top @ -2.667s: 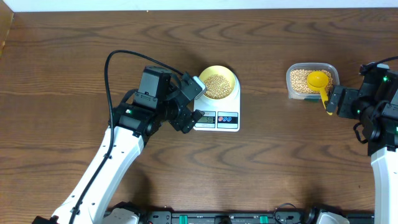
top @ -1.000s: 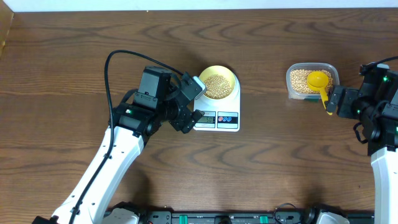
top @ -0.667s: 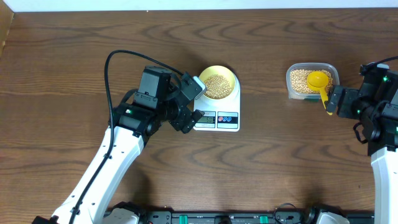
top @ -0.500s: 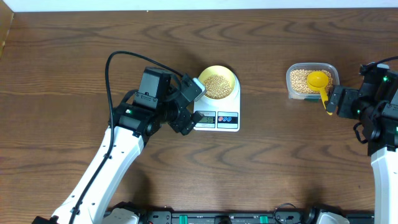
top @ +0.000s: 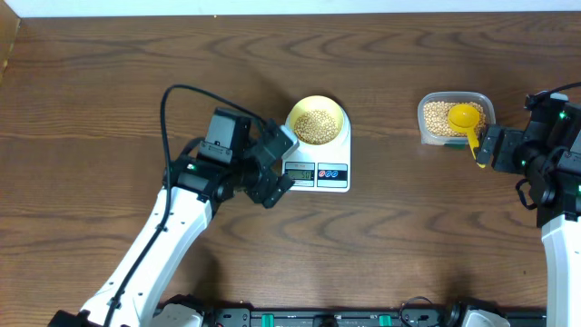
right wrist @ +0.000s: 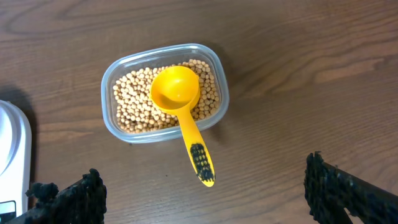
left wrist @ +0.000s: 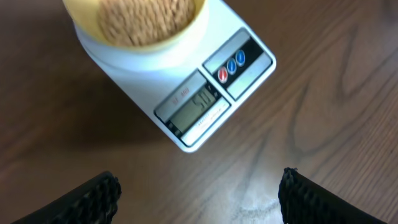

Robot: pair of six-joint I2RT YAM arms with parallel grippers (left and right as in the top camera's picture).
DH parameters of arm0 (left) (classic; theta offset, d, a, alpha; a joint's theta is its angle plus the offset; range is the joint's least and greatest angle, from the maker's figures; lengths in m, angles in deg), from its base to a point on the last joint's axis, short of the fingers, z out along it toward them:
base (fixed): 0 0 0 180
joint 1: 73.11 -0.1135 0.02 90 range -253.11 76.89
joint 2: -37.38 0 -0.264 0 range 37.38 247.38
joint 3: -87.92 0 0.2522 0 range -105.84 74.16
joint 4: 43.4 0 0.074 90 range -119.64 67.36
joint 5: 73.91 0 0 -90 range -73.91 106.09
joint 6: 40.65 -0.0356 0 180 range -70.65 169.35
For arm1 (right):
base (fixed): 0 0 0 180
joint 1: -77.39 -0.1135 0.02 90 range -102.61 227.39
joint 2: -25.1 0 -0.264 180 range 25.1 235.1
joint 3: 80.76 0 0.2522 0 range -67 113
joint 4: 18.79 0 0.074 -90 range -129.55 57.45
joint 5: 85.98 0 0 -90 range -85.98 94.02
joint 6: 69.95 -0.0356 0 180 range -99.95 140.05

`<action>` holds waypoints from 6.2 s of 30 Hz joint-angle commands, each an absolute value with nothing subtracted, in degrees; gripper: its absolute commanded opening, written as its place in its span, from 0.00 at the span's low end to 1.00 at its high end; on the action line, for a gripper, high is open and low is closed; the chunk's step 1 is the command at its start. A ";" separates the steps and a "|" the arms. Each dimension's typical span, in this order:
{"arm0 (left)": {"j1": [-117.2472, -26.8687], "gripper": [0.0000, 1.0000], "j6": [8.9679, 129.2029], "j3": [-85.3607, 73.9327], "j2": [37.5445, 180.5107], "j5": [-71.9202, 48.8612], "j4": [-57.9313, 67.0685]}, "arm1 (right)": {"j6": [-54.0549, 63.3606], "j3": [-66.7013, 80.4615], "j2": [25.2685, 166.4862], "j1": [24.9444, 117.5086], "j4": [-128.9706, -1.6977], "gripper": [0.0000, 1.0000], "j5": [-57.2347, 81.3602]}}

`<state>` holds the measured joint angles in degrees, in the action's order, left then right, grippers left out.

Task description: Scoop item into bowl and weigh 50g on scale

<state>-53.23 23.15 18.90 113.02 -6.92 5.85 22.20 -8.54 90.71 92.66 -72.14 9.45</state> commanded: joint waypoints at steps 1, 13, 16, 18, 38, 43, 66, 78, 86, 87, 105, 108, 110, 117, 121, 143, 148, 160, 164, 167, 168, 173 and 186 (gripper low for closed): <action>-53.49 0.84 26.23 21.48 112.58 -6.85 4.86 | 22.90 -7.84 90.73 92.72 -72.23 0.99 8.86; -53.49 0.84 28.92 24.89 112.47 -6.85 1.15 | 22.90 -7.84 90.73 92.72 -72.23 0.99 8.86; -53.49 0.84 28.95 26.77 111.66 -6.85 -2.52 | 22.90 -7.84 90.73 92.72 -72.23 0.99 8.86; -53.49 0.84 28.97 28.58 110.70 -6.85 -5.37 | 22.90 -7.84 90.73 92.72 -72.23 0.99 8.86; -64.53 0.84 39.72 48.82 90.37 -8.99 -17.26 | 22.90 -7.84 90.73 92.72 -72.23 0.99 8.86; -66.30 0.84 40.68 50.72 86.35 -9.04 -18.63 | 22.90 -7.84 90.73 92.72 -72.23 0.99 8.86; -68.07 0.84 52.27 73.93 55.71 -2.02 -37.58 | 22.90 -7.84 90.73 92.72 -72.23 0.99 8.86; -72.62 0.84 54.08 73.93 46.16 3.38 -34.59 | 22.90 -7.84 90.73 92.72 -72.23 0.99 8.86; -73.69 0.84 57.38 73.93 38.97 8.05 -26.11 | 22.90 -7.84 90.73 92.72 -72.23 0.99 8.86; -73.69 0.84 57.36 73.93 38.64 8.29 -26.04 | 22.90 -7.84 90.73 92.72 -72.23 0.99 8.86; -73.69 0.84 59.46 73.93 37.44 13.58 -25.41 | 22.90 -7.84 90.73 92.72 -72.23 0.99 8.86; -73.69 0.84 62.80 73.95 37.44 17.04 -25.34 | 22.90 -7.84 90.73 92.72 -72.23 0.99 8.86; -73.69 0.84 62.50 73.95 37.44 17.26 -25.34 | 22.90 -7.84 90.73 92.72 -72.23 0.99 8.86; -73.69 0.84 57.56 73.95 37.44 16.58 -25.34 | 22.90 -7.84 90.73 92.72 -72.23 0.99 8.86; -73.69 0.84 57.07 73.93 37.44 16.56 -25.39 | 22.90 -7.84 90.73 92.72 -72.23 0.99 8.86; -73.69 0.84 57.10 73.93 37.65 16.58 -25.43 | 22.90 -7.84 90.73 92.72 -72.23 0.99 8.86; -73.69 0.84 57.10 73.93 37.65 16.58 -25.41 | 22.90 -7.84 90.73 92.72 -72.23 0.99 8.86; -73.69 0.84 57.10 73.93 37.65 16.58 -25.43 | 22.90 -7.84 90.73 92.72 -72.23 0.99 8.86; -73.69 0.84 57.10 73.93 37.65 16.58 -25.43 | 22.90 -7.84 90.73 92.72 -72.23 0.99 8.86; -73.69 0.84 57.10 73.93 37.65 16.58 -25.43 | 22.90 -7.84 90.73 92.72 -72.23 0.99 8.86; -73.69 0.84 57.10 73.93 37.65 16.58 -25.43 | 22.90 -7.84 90.73 92.72 -72.23 0.99 8.86; -73.69 0.84 57.10 73.93 37.65 16.58 -25.43 | 22.90 -7.84 90.73 92.72 -72.23 0.99 8.86; -73.69 0.84 57.10 73.93 37.65 16.58 -25.43 | 22.90 -7.84 90.73 92.72 -72.23 0.99 8.86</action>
<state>-73.42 58.10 72.93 38.00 14.76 -27.73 22.23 -8.54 90.73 92.66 -72.19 9.23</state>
